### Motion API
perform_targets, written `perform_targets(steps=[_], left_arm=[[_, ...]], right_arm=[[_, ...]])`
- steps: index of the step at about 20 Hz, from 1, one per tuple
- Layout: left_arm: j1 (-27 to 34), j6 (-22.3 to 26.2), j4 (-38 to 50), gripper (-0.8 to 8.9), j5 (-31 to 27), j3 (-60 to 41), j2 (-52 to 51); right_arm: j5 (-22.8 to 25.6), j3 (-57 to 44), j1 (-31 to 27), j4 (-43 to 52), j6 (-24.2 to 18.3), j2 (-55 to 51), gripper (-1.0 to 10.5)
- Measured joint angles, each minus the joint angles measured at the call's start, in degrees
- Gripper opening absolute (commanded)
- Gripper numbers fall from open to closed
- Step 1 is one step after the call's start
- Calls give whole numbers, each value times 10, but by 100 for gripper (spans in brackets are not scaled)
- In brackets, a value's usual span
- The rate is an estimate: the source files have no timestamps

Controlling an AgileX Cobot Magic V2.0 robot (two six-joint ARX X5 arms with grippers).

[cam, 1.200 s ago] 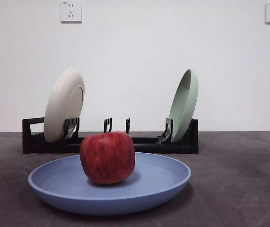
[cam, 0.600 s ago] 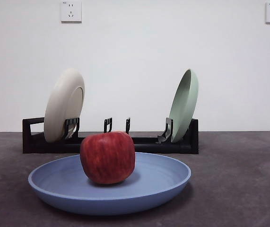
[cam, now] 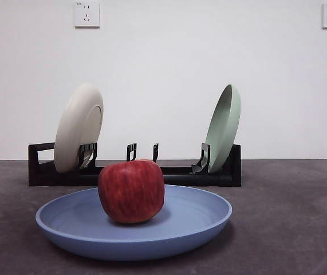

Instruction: Take the blue plate from the plate rack,put the plate on the table,take the apple from the table,put the apple in the plate

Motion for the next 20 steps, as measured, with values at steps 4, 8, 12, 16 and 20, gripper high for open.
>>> perform_targets(steps=[4, 8, 12, 16, 20], left_arm=[[161, 10, 48, -3, 3, -2, -21], [312, 90, 251, -3, 52, -88, -122], [422, 236, 440, -3, 190, -263, -275], [511, 282, 514, -3, 268, -441, -382], [577, 290, 536, -3, 347, -537, -447]], right_arm=[[0, 0, 0, 0, 0, 0, 1], [0, 0, 0, 0, 0, 0, 1], [0, 0, 0, 0, 0, 0, 1], [0, 0, 0, 0, 0, 0, 1], [0, 0, 0, 0, 0, 0, 1]])
